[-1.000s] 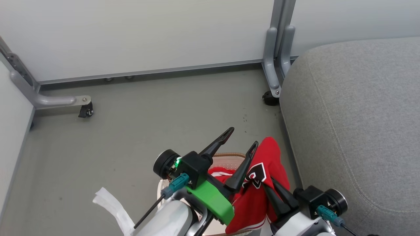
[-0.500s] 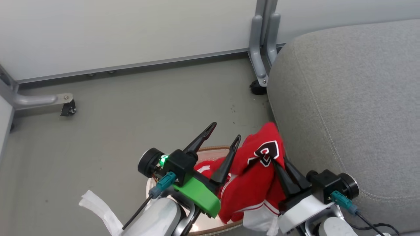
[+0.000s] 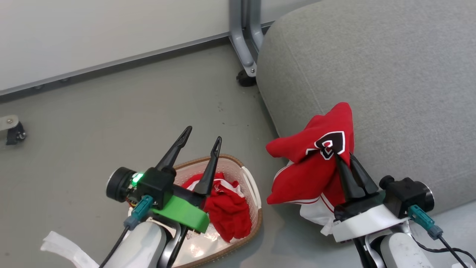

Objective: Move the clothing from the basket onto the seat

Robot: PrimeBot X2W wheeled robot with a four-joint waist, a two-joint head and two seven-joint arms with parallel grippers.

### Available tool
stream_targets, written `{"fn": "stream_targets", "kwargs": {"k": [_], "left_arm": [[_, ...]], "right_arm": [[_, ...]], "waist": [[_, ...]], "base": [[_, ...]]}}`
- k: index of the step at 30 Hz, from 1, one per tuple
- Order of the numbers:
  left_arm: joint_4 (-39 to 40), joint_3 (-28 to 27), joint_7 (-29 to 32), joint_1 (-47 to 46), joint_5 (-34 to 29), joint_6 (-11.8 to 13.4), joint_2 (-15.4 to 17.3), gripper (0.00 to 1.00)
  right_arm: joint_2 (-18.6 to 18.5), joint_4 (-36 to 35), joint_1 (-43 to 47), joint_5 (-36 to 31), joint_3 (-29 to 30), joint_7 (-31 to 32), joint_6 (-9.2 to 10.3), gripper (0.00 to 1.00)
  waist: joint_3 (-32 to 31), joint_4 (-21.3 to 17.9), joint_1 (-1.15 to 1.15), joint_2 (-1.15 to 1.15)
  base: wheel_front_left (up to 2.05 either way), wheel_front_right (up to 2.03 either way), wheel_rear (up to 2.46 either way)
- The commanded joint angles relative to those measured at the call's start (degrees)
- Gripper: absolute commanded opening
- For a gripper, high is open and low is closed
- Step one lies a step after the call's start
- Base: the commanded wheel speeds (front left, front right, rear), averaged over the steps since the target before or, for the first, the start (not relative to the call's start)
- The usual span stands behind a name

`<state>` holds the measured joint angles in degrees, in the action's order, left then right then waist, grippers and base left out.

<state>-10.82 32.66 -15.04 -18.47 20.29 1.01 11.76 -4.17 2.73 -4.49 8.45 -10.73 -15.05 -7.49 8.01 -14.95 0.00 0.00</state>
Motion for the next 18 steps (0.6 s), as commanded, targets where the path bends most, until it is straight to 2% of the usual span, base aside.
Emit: {"fn": "stream_targets", "kwargs": {"k": [1,9,14,18], "left_arm": [[0.68,-0.94,-0.16,1.01,-1.27,0.05,0.91,1.0],[1.7,-4.56,-0.11,5.6,-4.07,-1.55,1.67,1.0],[0.81,-5.54,-0.12,6.3,-5.33,-3.17,0.98,1.0],[0.27,-5.85,-0.12,5.46,-6.09,-4.03,0.46,1.0]], "right_arm": [[0.4,-0.72,0.92,-0.03,0.39,-0.19,0.0,0.0],[1.05,-3.33,3.23,0.4,3.47,-0.19,0.0,0.0],[1.17,-4.45,3.69,0.63,4.61,-0.19,0.0,0.0],[1.26,-4.76,1.25,4.68,7.09,-0.19,-0.01,0.0]], "waist": [[2.85,-4.5,0.0,0.0],[3.87,-9.22,0.0,0.0],[4.45,-10.51,0.0,0.0],[6.04,-10.71,0.0,0.0]], "base": [[0.0,0.0,0.0],[0.0,0.0,0.0],[0.0,0.0,0.0],[0.0,0.0,0.0]]}}
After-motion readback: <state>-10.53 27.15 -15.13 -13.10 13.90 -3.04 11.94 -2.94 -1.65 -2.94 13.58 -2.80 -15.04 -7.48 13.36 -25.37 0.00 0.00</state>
